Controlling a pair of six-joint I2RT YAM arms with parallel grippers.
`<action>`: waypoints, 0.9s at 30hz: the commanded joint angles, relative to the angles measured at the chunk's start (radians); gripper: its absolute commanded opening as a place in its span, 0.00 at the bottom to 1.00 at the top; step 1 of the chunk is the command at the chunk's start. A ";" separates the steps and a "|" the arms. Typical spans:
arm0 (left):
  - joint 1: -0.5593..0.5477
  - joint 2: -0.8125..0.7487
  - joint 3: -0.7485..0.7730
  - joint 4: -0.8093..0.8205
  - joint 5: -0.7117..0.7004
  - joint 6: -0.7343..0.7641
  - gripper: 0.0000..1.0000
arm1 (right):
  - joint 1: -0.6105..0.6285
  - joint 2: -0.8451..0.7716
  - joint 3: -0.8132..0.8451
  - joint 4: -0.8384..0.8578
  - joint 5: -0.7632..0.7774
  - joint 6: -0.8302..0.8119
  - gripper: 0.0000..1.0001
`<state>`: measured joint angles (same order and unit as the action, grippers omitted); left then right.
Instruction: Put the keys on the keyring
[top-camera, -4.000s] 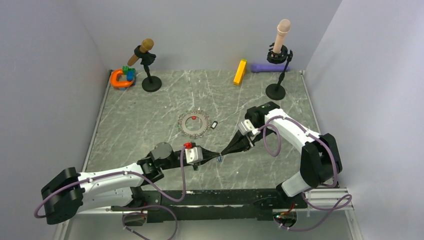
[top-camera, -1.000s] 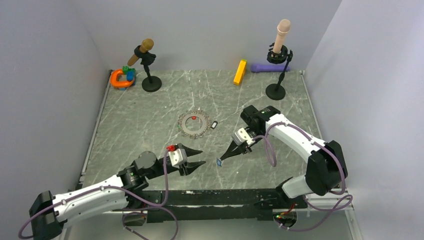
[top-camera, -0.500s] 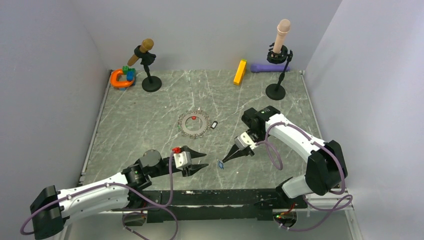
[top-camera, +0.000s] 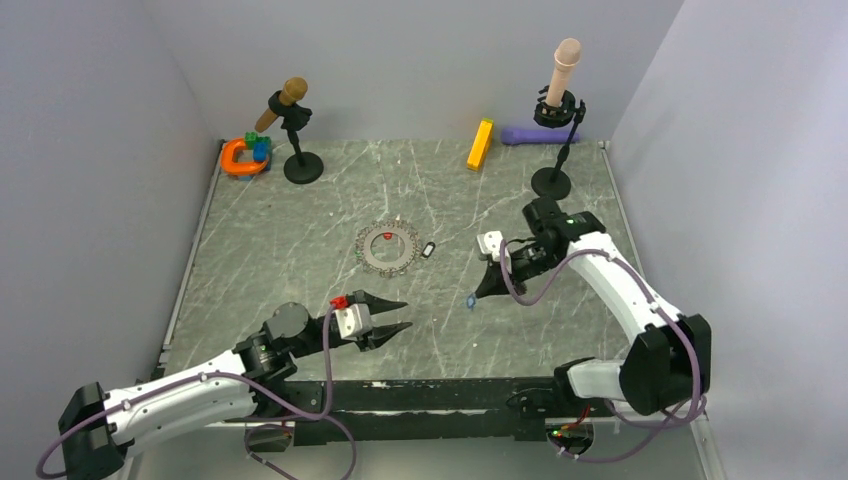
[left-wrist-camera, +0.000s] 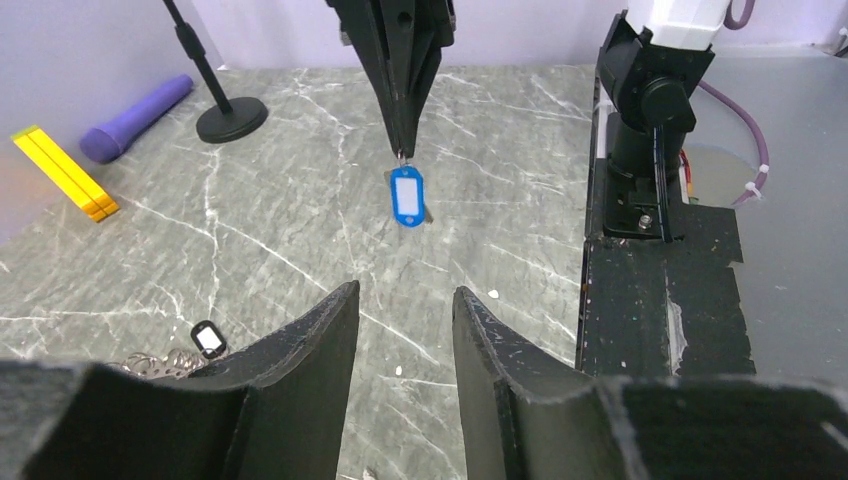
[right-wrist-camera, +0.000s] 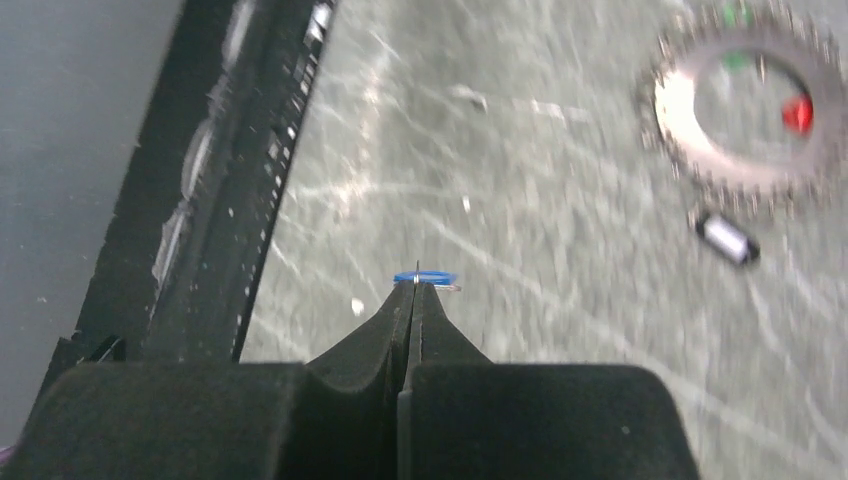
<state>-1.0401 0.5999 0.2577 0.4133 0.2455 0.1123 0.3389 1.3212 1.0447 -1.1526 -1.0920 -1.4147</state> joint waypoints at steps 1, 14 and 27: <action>0.001 -0.032 -0.010 -0.005 -0.029 0.013 0.44 | -0.094 -0.085 -0.025 0.044 0.237 0.198 0.00; 0.002 -0.042 -0.016 0.002 -0.030 0.003 0.44 | -0.145 0.167 0.021 0.191 0.625 0.387 0.00; 0.003 -0.141 -0.034 -0.079 -0.074 0.007 0.44 | 0.118 0.494 0.154 0.374 0.765 0.584 0.00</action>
<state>-1.0397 0.4843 0.2382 0.3462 0.1967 0.1154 0.4210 1.7756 1.1374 -0.8345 -0.3676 -0.9100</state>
